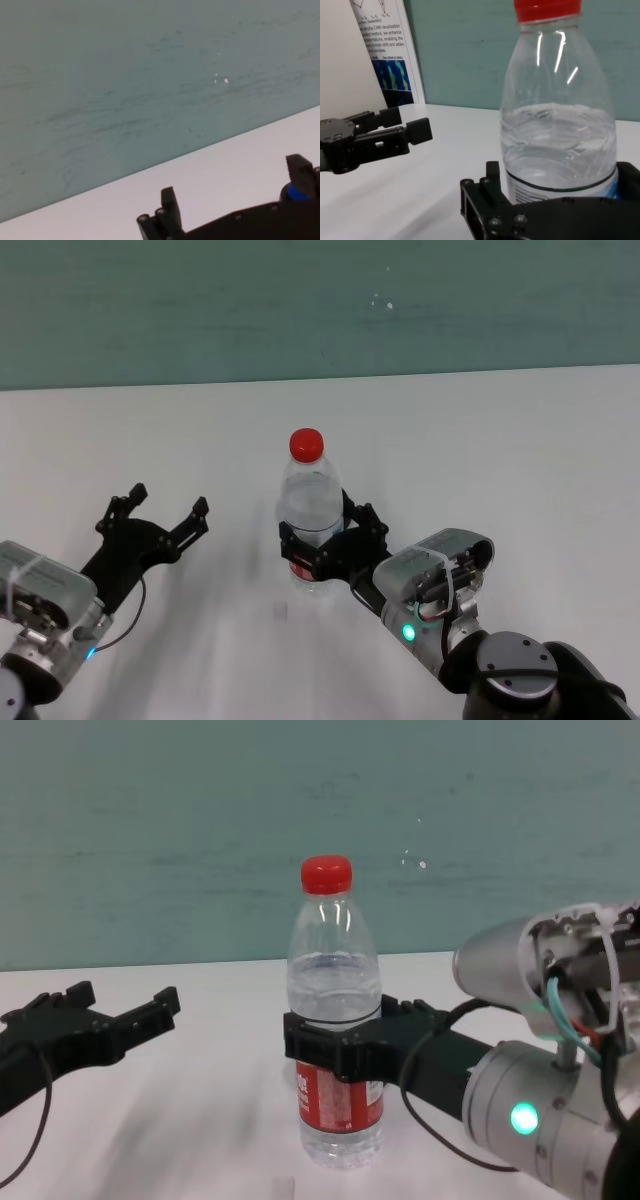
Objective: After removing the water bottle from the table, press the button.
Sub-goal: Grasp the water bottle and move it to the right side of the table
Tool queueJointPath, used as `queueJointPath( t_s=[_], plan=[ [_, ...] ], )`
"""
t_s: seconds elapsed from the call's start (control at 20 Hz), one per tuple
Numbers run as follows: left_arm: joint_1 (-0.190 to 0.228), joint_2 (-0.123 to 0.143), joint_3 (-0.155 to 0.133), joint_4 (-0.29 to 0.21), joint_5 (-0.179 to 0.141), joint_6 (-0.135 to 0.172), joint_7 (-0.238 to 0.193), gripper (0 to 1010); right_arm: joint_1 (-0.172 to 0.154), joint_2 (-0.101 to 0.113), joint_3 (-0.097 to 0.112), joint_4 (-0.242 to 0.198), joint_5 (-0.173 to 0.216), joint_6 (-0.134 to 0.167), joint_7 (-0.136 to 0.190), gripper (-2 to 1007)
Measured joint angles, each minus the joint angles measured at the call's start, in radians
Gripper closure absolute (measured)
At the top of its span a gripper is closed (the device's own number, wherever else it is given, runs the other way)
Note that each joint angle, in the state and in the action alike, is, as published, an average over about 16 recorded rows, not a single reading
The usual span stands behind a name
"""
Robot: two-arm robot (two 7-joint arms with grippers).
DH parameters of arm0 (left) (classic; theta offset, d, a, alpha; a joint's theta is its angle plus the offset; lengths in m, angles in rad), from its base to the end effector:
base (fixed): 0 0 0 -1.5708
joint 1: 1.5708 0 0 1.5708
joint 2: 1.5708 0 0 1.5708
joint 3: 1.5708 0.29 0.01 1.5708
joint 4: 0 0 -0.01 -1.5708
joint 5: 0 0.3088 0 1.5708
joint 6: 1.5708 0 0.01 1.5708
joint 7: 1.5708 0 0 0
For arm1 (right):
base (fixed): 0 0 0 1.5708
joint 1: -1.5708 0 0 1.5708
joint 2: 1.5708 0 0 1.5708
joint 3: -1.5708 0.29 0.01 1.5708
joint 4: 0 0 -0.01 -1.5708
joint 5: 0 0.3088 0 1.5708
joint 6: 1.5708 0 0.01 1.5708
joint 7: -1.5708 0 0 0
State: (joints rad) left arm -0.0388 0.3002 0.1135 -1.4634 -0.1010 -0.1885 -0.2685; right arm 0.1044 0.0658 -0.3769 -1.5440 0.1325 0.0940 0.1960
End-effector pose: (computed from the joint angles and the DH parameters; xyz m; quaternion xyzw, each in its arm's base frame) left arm 0.3363 0.0632 -0.3154 0.0486 -0.0988 0.5600 0.8212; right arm 0.3366 0.1003 -0.2832 -0.0077 0.0280 -0.4784 0.8777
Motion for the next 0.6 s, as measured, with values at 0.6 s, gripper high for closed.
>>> queueJointPath(
  t_s=[0.6],
  plan=[
    [0.0, 0.0, 0.0, 0.0, 0.0, 0.0, 0.0, 7, 0.011, -0.008, 0.002, 0.016, -0.014, 0.002, -0.016, 3]
  ],
)
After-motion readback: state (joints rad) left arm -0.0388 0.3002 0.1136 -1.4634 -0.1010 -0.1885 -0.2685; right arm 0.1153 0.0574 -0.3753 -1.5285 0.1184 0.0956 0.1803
